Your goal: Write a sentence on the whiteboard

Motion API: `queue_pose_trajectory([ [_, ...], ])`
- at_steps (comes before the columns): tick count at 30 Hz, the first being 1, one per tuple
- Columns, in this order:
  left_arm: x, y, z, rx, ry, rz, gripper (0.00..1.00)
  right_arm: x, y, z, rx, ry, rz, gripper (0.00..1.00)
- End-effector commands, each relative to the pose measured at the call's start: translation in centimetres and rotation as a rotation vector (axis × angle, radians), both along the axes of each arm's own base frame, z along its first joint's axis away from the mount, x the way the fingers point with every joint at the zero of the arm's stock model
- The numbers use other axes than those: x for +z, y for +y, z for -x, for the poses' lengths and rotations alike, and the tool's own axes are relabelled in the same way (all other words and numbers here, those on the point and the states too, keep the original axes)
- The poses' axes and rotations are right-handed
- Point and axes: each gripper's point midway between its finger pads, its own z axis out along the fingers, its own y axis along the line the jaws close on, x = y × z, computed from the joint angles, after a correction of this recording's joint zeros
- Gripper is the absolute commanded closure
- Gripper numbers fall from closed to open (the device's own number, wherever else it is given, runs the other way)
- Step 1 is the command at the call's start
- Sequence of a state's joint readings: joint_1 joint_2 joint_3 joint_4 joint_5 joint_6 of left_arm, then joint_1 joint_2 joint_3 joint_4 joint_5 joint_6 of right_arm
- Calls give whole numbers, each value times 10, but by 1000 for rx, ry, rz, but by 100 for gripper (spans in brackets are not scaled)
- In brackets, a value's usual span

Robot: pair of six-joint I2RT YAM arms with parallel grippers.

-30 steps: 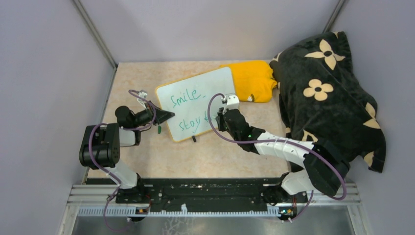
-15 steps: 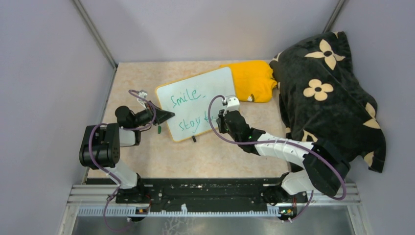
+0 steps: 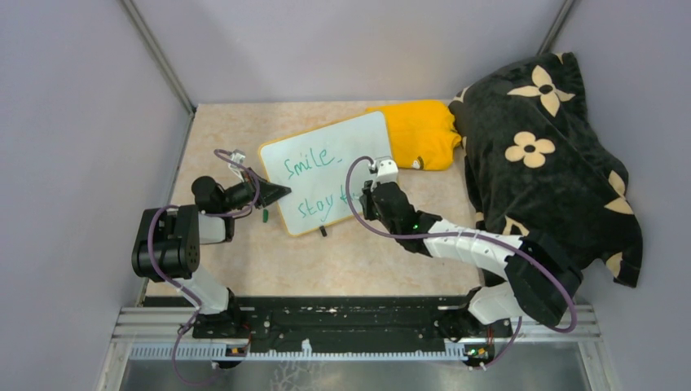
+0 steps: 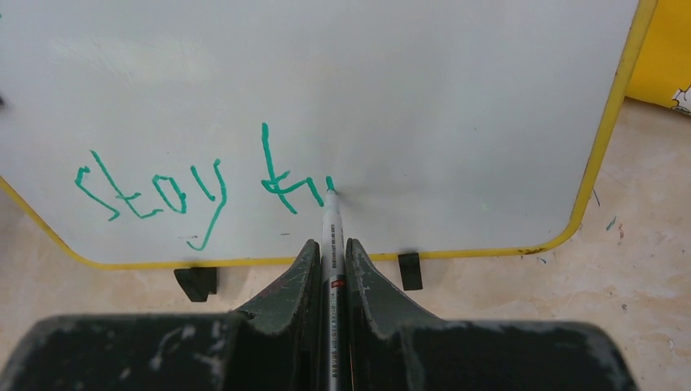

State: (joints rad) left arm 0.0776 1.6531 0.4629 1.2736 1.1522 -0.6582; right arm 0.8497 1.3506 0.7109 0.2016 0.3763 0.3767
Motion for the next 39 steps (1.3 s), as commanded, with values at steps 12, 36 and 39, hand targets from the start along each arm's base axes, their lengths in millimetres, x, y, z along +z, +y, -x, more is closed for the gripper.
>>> queue_pose_trajectory([
  [12, 5, -5, 0, -27, -34, -11, 80, 41, 6, -24, -36, -84, -61, 100],
  [36, 5, -5, 0, -29, -34, -12, 80, 36, -14, -25, -90, -75, -46, 100],
  [39, 5, -5, 1, -30, -32, -11, 80, 34, -14, -24, -85, -70, -46, 100],
])
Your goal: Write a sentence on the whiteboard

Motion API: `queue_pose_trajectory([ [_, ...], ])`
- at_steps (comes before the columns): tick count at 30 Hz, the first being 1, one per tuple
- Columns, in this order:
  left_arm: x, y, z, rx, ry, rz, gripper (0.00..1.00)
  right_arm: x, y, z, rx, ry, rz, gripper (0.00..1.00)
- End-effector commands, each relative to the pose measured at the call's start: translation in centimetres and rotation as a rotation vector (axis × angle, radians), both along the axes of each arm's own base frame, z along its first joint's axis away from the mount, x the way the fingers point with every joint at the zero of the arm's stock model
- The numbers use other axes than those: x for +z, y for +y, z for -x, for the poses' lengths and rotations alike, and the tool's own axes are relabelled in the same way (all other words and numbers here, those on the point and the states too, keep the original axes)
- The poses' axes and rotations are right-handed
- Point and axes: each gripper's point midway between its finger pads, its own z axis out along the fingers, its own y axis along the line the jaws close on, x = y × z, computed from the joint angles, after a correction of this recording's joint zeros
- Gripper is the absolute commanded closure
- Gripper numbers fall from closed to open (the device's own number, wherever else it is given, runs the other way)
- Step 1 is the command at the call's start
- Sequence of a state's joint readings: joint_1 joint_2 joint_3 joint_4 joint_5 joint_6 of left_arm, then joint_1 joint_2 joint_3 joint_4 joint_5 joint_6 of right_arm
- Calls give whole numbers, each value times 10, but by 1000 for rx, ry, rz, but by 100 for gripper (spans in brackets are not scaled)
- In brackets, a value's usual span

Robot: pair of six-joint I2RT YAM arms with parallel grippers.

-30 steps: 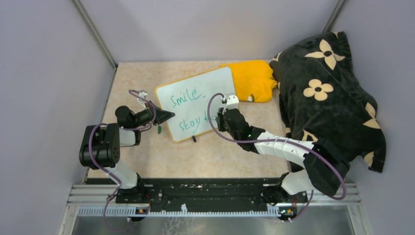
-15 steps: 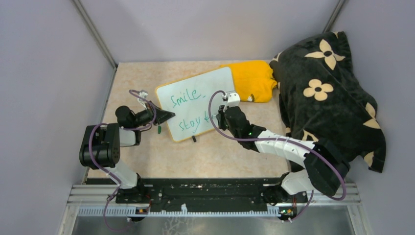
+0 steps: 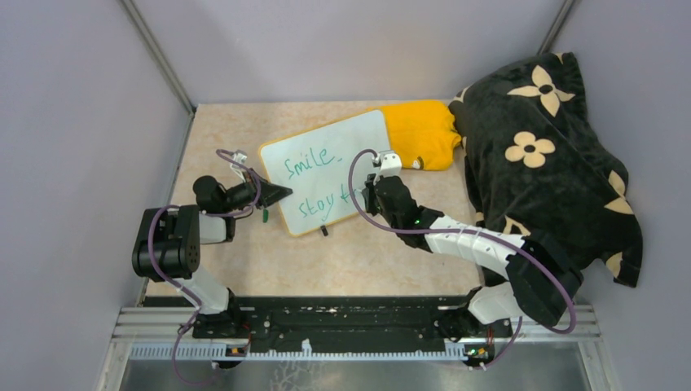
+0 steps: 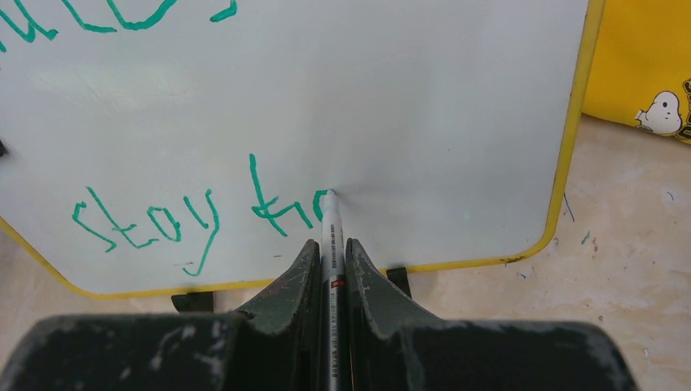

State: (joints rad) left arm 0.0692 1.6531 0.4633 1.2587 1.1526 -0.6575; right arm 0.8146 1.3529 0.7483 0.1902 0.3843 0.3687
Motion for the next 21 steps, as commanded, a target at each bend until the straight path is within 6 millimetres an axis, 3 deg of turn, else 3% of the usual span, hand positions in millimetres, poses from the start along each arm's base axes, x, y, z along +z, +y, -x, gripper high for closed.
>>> queue_pose_trajectory([
  [1, 6, -2, -1, -21, -46, -12, 80, 20, -7, -8, -44, -48, -37, 100],
  [21, 6, -2, -1, -21, -44, -11, 80, 5, -11, 1, -33, -15, -38, 100],
])
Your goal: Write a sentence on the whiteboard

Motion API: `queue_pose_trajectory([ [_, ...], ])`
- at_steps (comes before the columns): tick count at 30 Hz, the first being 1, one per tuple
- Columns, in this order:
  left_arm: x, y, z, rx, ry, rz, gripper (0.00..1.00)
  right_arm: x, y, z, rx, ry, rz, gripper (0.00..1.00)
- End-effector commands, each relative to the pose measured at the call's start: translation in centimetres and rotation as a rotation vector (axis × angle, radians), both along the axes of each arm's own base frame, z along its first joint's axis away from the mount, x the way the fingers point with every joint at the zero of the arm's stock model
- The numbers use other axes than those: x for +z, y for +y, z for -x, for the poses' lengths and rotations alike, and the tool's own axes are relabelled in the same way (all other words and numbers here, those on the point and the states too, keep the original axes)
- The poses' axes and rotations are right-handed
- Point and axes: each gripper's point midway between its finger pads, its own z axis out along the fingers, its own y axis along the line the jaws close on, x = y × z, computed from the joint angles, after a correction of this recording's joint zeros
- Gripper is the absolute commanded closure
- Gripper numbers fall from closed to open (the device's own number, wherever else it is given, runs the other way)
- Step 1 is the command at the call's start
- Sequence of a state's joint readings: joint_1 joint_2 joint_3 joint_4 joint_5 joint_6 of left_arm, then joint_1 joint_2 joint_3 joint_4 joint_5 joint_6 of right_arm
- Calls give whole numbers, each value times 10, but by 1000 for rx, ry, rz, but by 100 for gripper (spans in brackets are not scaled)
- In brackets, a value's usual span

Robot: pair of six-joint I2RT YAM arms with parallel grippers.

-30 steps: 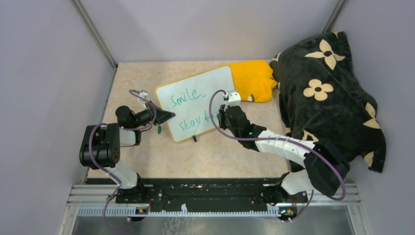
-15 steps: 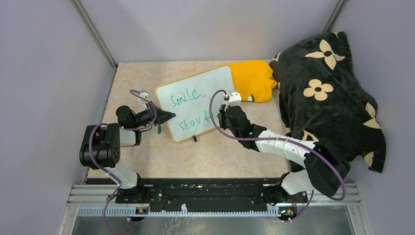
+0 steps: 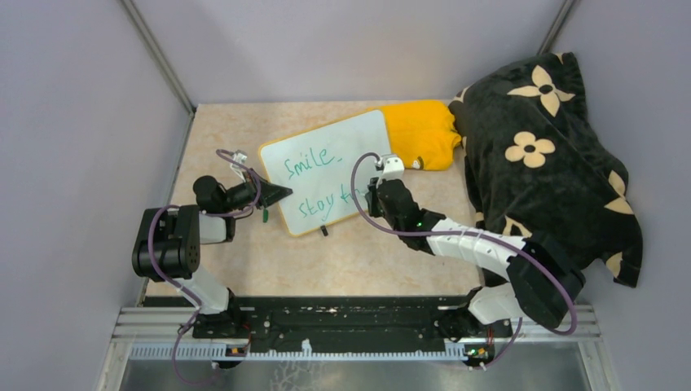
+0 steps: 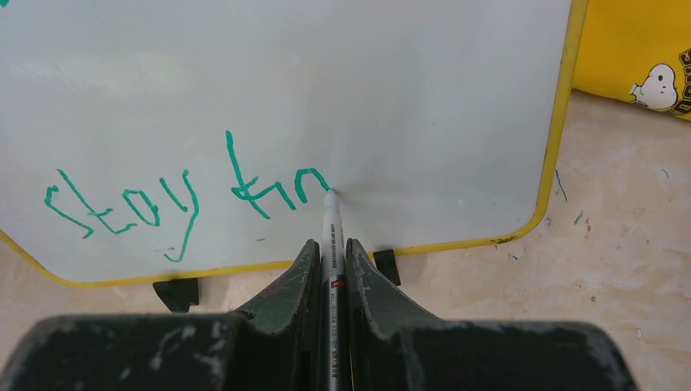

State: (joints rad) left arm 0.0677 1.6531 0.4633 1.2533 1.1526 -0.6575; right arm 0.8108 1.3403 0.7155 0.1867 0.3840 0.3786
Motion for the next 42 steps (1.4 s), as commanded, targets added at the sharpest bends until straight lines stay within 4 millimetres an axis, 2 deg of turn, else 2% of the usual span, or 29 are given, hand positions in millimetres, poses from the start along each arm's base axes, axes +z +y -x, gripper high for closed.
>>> queue_pose_trajectory([
  [1, 7, -2, -2, -19, -50, -11, 80, 14, -5, -3, -25, -34, -44, 100],
  [9, 7, -2, -2, -21, -50, -11, 80, 14, -5, -2, -23, -29, -49, 100],
  [19, 7, -2, -2, -19, -51, -12, 80, 62, -11, 0, -33, -99, -115, 100],
  [27, 8, -2, -1, -19, -54, -12, 80, 81, -17, -17, -62, -138, -124, 100],
  [33, 8, -2, -1, -20, -51, -11, 80, 85, -9, -25, -53, -145, -128, 100],
  [42, 7, -2, -2, -19, -49, -11, 80, 79, -7, -31, -54, -135, -117, 100],
])
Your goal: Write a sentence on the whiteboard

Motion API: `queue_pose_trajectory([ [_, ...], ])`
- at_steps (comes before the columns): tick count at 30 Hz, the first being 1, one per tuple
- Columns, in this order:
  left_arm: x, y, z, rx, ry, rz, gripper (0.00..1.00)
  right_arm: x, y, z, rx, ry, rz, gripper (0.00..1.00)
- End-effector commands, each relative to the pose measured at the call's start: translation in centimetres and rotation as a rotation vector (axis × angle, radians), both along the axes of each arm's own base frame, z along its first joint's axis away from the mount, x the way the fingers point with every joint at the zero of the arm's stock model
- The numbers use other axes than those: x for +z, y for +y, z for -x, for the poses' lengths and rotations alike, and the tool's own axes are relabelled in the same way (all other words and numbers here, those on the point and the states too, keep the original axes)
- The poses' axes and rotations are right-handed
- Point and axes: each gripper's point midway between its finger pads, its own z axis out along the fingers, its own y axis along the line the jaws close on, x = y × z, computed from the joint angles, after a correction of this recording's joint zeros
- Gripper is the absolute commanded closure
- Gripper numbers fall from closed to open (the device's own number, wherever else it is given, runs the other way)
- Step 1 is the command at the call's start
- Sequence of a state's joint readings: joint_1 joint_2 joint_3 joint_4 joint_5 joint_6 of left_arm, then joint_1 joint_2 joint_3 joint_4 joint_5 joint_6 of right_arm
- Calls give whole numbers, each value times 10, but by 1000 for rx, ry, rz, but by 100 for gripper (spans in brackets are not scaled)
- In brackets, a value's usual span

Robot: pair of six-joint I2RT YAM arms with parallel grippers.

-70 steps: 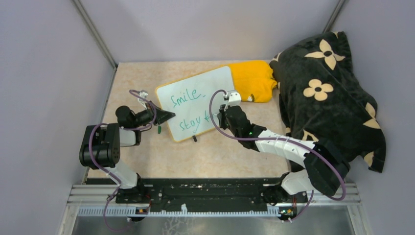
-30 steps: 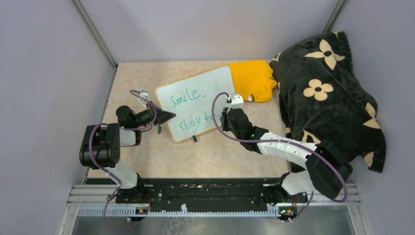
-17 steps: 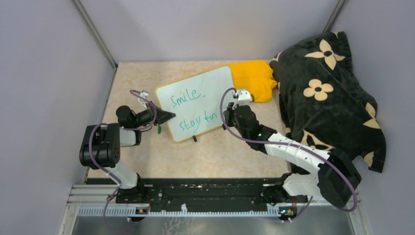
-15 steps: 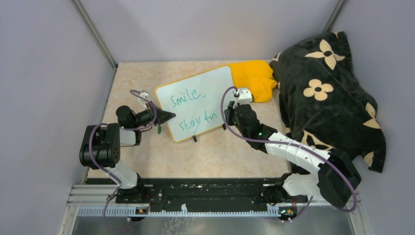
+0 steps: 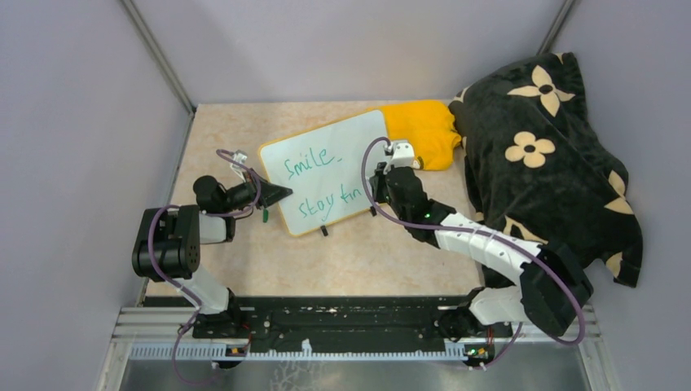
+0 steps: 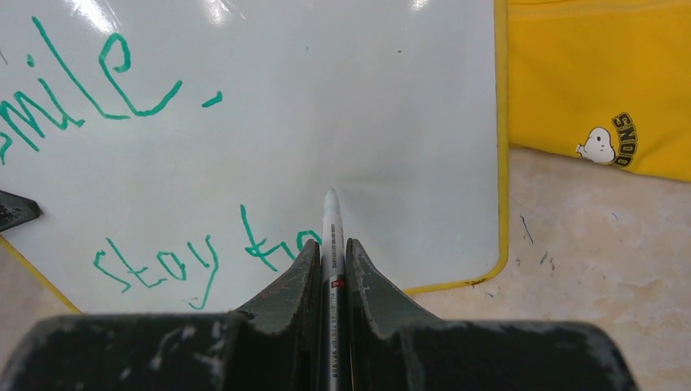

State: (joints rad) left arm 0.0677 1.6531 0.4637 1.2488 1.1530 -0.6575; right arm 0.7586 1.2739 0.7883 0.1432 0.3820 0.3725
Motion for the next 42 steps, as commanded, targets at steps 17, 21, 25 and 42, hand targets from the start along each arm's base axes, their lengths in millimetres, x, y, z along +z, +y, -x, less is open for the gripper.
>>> queue_pose_trajectory([
  [17, 7, -2, -2, -19, -52, -12, 80, 15, 5, -22, -19, -42, -38, 100],
  [21, 8, -2, -2, -20, -51, -11, 80, 8, 3, -21, -23, -30, -32, 100],
  [25, 8, -2, -2, -19, -53, -11, 80, 1, 2, -18, -22, -16, -29, 100],
  [42, 7, -2, -2, -20, -49, -11, 80, -23, -8, -5, -32, 34, -23, 100],
])
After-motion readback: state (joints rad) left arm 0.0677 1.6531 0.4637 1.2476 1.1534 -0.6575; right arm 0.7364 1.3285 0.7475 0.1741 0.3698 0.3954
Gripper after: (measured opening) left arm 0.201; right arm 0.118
